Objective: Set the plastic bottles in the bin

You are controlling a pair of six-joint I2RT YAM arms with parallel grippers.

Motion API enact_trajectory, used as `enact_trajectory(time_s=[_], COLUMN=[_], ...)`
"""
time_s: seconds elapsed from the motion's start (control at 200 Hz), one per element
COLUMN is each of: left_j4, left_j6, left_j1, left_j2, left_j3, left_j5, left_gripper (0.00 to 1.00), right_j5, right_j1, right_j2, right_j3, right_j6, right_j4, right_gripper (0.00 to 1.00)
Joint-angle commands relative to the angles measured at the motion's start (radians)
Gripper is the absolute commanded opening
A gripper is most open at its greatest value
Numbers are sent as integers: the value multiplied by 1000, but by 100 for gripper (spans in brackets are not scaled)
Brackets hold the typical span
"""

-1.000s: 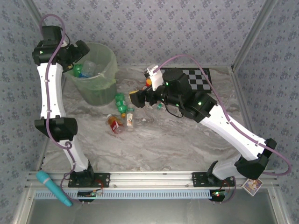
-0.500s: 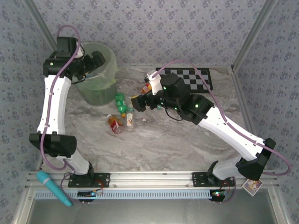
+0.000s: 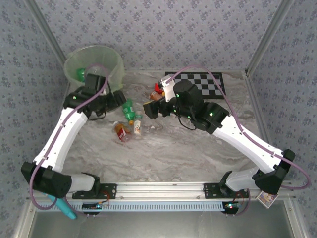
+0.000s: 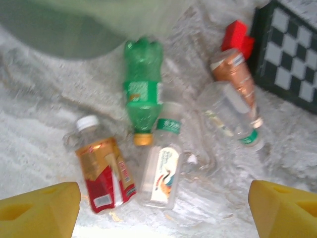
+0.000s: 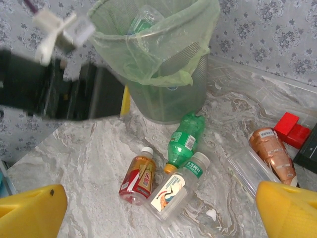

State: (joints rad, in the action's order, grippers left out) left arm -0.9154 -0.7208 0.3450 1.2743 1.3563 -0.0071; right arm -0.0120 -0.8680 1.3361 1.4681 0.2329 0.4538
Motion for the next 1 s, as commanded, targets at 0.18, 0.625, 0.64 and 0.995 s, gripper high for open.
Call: enact_trajectory(time_s=[0.18,0.625,0.64,0.995], left_j4=[156,306,309,355], left_j6=[-266,-333,-332,-295], left_j1=[48,40,40,34], left_j2=[-91,34,39,141], left_j3=[-312,-462,-463,-514], left_j5=[1,42,42,30], left_gripper=[87,87,87,85], right_j5=[30,101,102,102], right_j1=[3,-11,-11,-26], right_j2=[30,57,58,61], right_j3=[23,46,47,43], right_j6=[6,-1,-1,4], right_j4=[-19,25,26,26], right_gripper=[100,99,100,100])
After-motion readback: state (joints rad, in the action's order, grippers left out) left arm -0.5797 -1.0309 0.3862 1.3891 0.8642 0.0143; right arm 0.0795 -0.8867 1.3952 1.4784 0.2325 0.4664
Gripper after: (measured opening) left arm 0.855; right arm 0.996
